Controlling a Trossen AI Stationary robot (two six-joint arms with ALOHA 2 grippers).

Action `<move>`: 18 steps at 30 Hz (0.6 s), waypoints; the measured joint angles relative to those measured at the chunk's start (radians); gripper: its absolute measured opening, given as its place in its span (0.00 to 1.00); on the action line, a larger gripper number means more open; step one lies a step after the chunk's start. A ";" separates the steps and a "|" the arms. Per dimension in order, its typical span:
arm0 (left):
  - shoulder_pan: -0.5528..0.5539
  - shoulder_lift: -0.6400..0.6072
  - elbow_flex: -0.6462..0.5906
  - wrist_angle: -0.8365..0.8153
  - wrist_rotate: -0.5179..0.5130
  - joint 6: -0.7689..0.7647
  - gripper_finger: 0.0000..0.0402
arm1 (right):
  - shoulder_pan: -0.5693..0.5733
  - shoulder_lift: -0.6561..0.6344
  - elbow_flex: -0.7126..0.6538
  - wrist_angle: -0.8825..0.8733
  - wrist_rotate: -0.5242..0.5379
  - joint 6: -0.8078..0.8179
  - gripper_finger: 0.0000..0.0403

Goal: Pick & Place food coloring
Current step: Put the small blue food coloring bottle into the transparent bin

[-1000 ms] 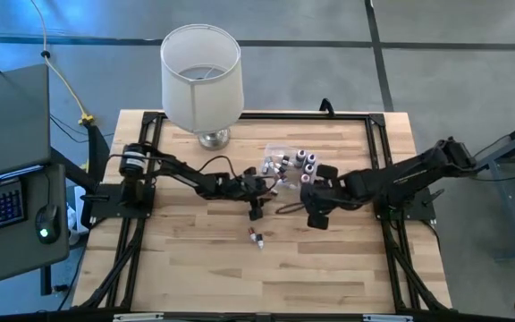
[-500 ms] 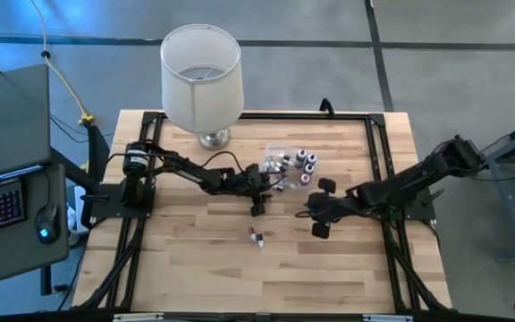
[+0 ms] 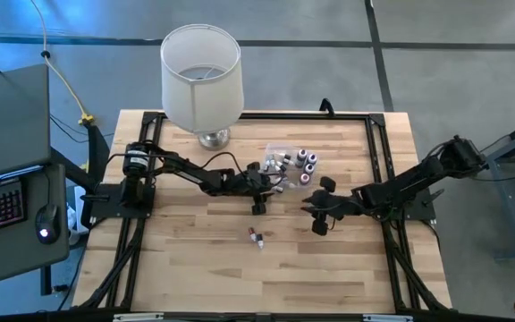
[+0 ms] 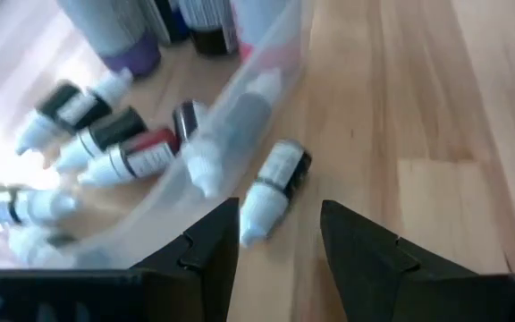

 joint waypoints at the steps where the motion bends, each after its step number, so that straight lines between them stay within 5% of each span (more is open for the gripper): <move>1: 0.000 0.000 0.000 0.013 0.001 0.008 0.39 | 0.000 0.000 0.000 -0.002 0.006 0.004 0.31; 9: 0.016 0.020 0.013 0.066 0.040 0.080 0.39 | -0.001 0.000 0.000 -0.005 0.012 0.004 0.34; 18: 0.020 0.031 0.092 -0.053 0.027 0.114 0.39 | -0.002 0.000 0.001 0.004 0.012 0.005 0.33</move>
